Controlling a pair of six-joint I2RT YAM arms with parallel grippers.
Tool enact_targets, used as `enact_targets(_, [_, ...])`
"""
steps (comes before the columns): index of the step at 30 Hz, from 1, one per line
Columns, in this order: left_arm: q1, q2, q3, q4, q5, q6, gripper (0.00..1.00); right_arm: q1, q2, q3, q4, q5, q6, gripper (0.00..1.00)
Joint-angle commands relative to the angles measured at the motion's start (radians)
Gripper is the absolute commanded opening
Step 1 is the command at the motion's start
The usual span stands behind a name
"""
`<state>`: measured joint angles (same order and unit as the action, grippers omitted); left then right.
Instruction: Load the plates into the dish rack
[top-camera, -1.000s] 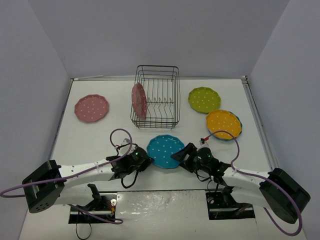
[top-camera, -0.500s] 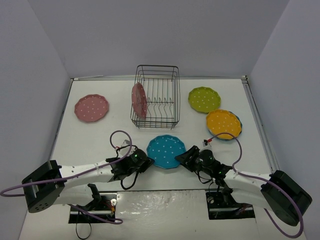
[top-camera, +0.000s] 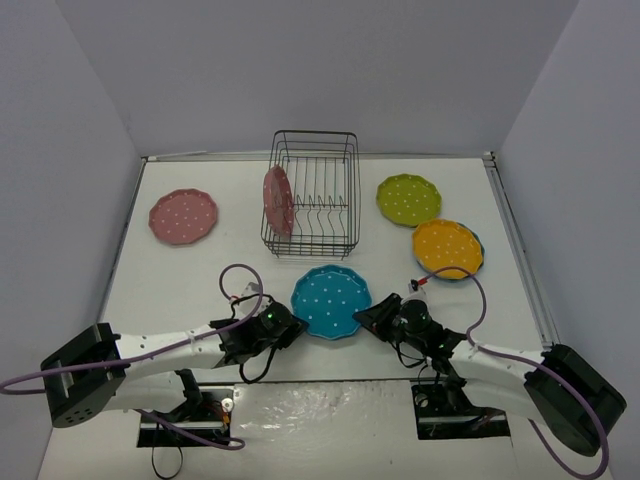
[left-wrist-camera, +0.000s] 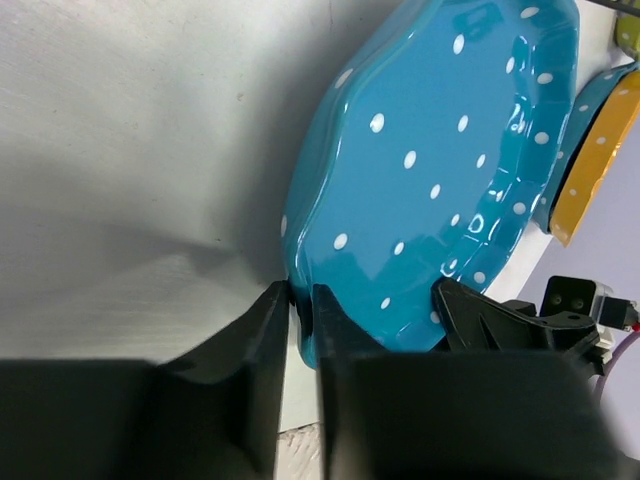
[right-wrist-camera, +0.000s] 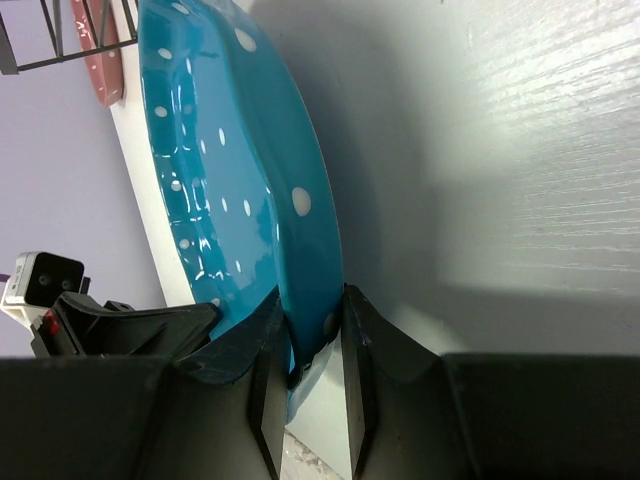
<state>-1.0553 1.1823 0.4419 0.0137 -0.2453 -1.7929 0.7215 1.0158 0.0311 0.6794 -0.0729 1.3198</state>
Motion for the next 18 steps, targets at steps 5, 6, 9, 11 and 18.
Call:
enact_targets(5, [-0.011, -0.088, -0.003, 0.174, -0.037, -0.003, 0.75, -0.005, -0.201, 0.081, -0.130, 0.054, 0.061, 0.00])
enact_targets(6, [-0.011, -0.095, -0.005, 0.168, -0.039, 0.003, 0.80, -0.008, -0.206, 0.086, -0.146, 0.051, 0.066, 0.00])
enact_targets(9, [-0.011, -0.122, -0.015, 0.158, -0.050, 0.034, 0.94, -0.011, -0.192, 0.097, -0.152, 0.029, 0.098, 0.00])
enact_targets(11, [-0.011, -0.140, -0.030, 0.157, -0.059, 0.054, 0.97, -0.011, -0.181, 0.106, -0.151, 0.007, 0.122, 0.00])
enact_targets(18, [-0.011, -0.191, -0.116, 0.162, -0.055, 0.070, 0.97, -0.012, -0.177, 0.194, -0.230, -0.011, 0.153, 0.00])
